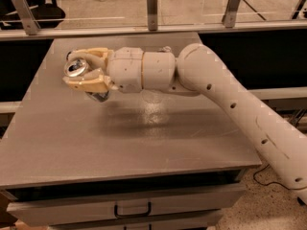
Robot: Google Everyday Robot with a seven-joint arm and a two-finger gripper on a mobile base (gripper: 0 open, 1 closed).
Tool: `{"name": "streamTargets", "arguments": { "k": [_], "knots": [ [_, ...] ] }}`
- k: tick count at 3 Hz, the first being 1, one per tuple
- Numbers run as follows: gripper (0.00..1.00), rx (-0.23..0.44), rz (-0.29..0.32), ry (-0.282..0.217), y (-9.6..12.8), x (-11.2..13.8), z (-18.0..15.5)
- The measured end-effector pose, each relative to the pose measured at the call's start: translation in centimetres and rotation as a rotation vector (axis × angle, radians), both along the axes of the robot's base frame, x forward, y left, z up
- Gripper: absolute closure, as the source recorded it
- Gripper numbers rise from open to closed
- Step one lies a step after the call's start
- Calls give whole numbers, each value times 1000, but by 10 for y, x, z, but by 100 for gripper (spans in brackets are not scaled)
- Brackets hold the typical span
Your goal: Place redbull can upright
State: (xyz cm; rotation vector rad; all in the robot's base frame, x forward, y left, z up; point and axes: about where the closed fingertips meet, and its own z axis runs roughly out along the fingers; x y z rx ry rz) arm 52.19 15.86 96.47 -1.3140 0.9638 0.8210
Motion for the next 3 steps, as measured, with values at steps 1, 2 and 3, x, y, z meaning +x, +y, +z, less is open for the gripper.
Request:
{"name": "streamTargets", "arguments": {
  "k": [1,2,3],
  "knots": [
    [100,8,-9,54,-3,-3,-8],
    [100,12,-19,86,-7,-3,-11],
    [100,37,-31,126,-13,-2,-20]
  ]
}}
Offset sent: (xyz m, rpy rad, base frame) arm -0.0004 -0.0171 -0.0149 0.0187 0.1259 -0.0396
